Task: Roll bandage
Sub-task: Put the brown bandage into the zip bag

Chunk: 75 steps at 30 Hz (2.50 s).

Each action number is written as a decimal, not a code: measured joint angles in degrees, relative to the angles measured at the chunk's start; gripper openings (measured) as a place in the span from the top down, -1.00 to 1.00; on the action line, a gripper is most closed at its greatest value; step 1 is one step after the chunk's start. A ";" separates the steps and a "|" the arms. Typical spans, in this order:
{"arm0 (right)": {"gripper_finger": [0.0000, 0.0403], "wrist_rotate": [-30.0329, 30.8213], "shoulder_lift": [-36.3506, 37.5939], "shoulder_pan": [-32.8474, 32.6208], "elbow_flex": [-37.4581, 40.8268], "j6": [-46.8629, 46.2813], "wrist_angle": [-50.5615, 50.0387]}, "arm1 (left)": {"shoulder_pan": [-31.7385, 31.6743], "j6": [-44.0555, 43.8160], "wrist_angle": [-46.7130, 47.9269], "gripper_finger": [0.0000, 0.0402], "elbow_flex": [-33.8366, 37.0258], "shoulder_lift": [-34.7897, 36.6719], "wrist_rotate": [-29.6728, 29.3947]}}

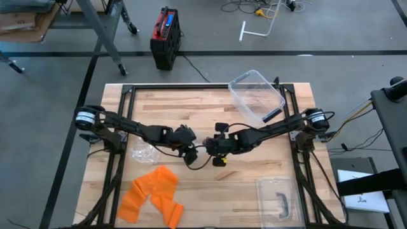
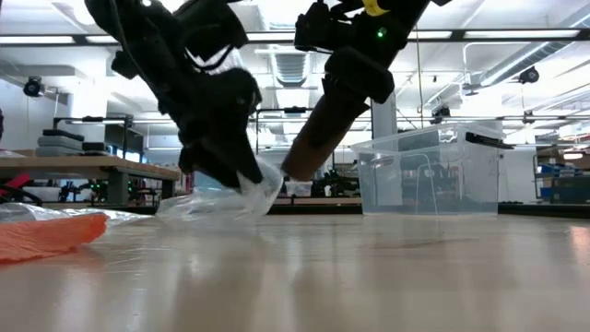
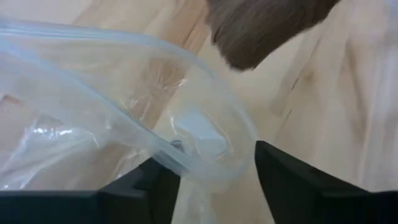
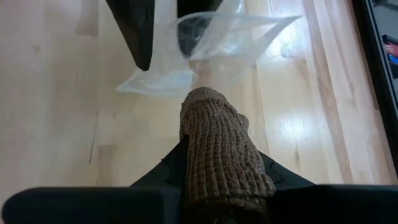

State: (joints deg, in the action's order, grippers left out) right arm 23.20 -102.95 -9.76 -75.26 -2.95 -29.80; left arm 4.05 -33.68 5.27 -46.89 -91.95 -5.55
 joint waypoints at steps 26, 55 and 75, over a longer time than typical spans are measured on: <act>0.64 0.46 -2.16 1.81 0.33 5.92 9.71 | 0.00 5.72 -0.45 -0.02 0.04 4.33 -1.52; 0.65 4.30 3.51 2.03 0.20 4.21 -1.36 | 3.42 26.71 -12.45 -0.15 -0.33 3.39 -7.03; 0.65 -1.77 3.79 1.11 0.44 3.15 -1.01 | 3.84 31.09 -18.49 -0.09 -1.64 0.47 -7.48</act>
State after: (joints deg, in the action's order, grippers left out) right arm 21.43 -99.15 -8.65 -74.83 0.20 -30.81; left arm 7.90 -2.59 -13.22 -48.53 -91.48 -13.03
